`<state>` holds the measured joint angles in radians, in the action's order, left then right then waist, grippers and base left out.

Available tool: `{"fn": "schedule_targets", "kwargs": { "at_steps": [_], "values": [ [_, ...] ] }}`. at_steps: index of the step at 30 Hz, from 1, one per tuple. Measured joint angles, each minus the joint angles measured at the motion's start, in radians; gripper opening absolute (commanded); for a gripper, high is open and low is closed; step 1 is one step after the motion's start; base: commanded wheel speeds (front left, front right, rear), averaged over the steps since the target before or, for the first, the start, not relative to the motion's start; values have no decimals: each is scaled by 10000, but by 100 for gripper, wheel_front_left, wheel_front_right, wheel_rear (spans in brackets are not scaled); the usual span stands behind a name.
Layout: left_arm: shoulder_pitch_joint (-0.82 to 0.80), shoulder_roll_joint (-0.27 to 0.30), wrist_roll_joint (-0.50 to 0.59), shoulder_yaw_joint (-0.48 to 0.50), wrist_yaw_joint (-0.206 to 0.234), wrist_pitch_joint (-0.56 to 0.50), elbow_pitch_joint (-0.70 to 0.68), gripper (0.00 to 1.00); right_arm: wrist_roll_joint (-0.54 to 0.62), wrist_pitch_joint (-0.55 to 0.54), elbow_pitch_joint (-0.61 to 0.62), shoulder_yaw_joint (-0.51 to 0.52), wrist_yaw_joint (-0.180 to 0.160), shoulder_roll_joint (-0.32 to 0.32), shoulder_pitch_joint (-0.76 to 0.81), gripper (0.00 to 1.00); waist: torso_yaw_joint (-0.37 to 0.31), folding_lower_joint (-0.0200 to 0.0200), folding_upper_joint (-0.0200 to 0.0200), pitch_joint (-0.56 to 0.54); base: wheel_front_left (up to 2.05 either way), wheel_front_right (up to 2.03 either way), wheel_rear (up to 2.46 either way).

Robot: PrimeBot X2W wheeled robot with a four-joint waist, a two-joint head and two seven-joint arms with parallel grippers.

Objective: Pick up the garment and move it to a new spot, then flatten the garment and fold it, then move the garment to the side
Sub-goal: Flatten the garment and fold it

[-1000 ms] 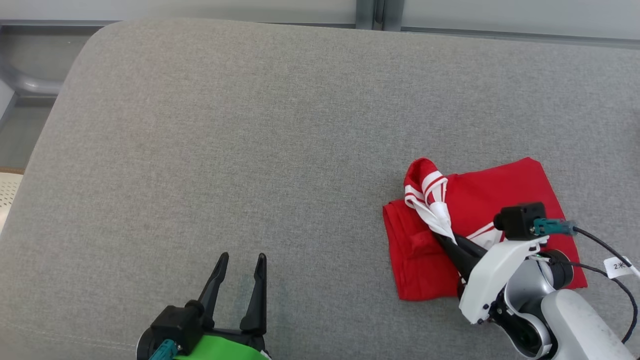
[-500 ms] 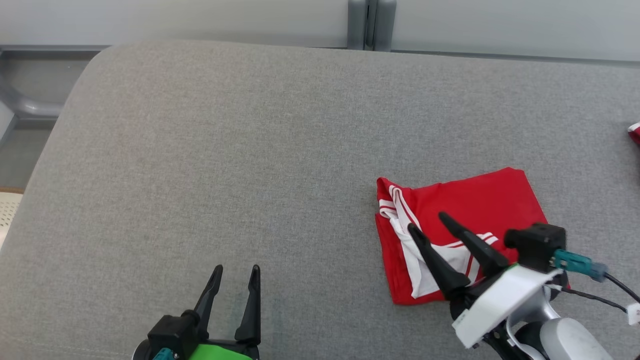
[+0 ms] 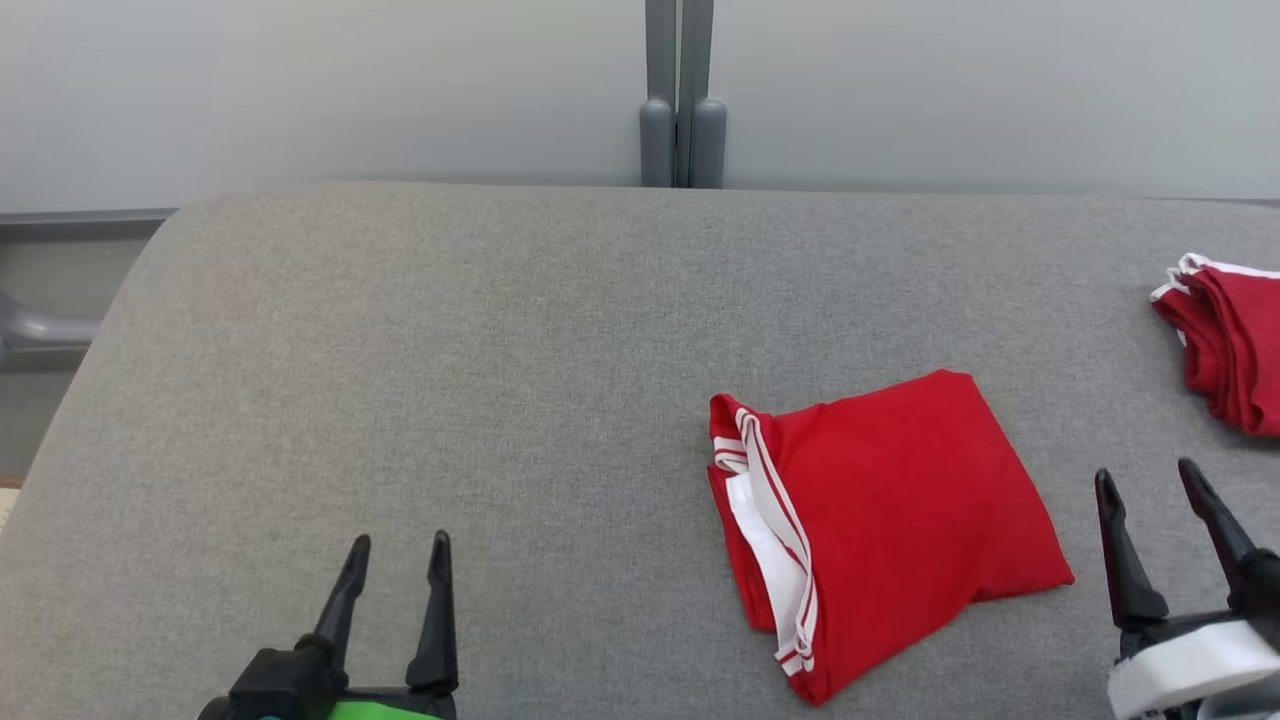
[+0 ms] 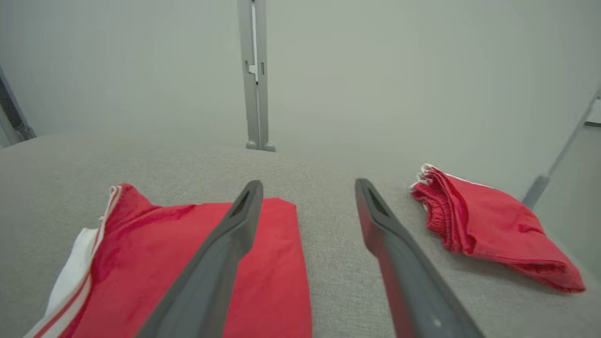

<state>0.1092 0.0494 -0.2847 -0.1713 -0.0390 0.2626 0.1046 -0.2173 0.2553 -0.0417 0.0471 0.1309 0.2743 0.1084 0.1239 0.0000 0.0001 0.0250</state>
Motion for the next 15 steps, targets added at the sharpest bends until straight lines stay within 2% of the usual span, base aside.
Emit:
{"fn": "schedule_targets", "kwargs": {
  "at_steps": [2,6,15],
  "values": [
    [50,2,370,282,25,0,-25,100,585,33,-499,326,10,-86,112,100,-65,0,0,-151,0,0,0],
    [57,2,871,725,44,0,-119,100,1597,65,-719,571,-2,-270,176,100,-142,0,0,-306,0,0,0],
    [281,2,1402,959,-50,0,-23,100,2138,65,-355,792,6,-938,417,100,-134,0,0,-297,0,0,0]
  ]
}}
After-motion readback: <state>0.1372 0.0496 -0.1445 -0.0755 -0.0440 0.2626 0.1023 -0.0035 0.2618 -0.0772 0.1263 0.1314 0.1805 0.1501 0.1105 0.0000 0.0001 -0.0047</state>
